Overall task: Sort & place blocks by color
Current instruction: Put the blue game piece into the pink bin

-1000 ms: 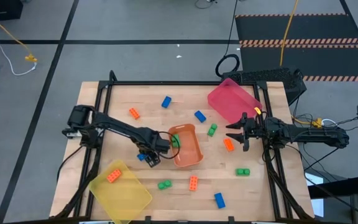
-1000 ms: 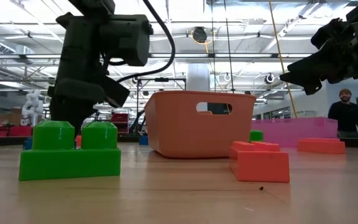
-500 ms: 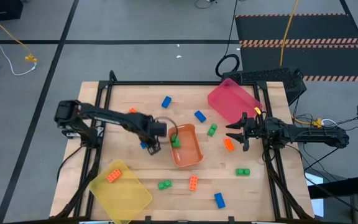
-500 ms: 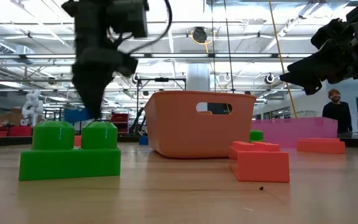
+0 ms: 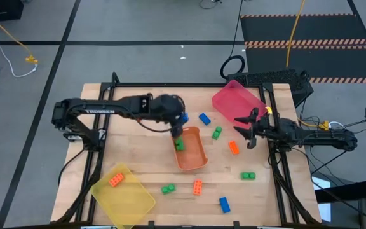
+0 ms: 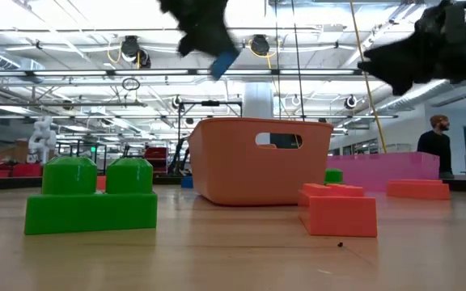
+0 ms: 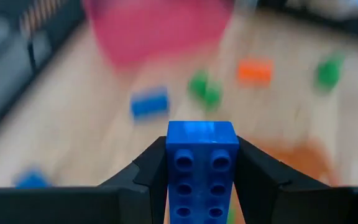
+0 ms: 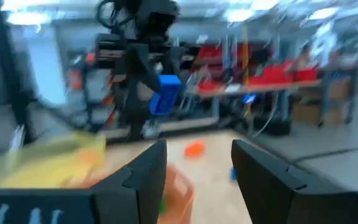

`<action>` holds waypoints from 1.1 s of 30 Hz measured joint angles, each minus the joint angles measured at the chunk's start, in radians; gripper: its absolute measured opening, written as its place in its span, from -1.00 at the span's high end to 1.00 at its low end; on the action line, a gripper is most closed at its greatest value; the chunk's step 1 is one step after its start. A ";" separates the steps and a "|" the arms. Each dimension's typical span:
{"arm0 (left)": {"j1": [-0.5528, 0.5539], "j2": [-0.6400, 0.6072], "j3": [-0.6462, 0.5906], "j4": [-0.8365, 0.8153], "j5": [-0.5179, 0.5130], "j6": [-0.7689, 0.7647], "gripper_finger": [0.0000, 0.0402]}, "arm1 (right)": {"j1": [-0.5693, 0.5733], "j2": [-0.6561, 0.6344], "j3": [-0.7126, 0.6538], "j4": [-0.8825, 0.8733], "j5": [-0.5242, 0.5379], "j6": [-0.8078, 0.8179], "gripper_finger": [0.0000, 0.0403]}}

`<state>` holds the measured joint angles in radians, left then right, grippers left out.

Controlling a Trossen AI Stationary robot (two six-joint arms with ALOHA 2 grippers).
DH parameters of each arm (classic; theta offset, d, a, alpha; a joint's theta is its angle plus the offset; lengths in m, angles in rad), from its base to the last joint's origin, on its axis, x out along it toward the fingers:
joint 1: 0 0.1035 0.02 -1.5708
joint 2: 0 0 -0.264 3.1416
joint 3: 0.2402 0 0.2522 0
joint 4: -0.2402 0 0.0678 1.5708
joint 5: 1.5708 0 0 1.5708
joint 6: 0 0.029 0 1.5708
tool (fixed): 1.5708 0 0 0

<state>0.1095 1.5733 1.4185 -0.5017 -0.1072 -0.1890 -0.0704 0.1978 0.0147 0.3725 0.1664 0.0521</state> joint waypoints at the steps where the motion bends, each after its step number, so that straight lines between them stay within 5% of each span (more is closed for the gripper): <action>1: 0.005 -0.001 0.016 0.049 -0.001 0.020 0.32 | 0.000 0.006 0.000 0.038 0.033 -0.008 0.12; 12: 0.015 0.077 0.033 0.503 0.001 0.105 0.32 | 0.000 0.164 0.000 0.231 0.111 -0.004 0.13; 33: 0.048 0.340 0.032 0.844 0.019 0.044 0.32 | 0.000 0.611 0.129 0.426 0.279 -0.117 -0.32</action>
<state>0.1577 1.9131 1.4502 0.3420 -0.0878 -0.1449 -0.0704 0.8085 0.1439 0.7981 0.4455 -0.0649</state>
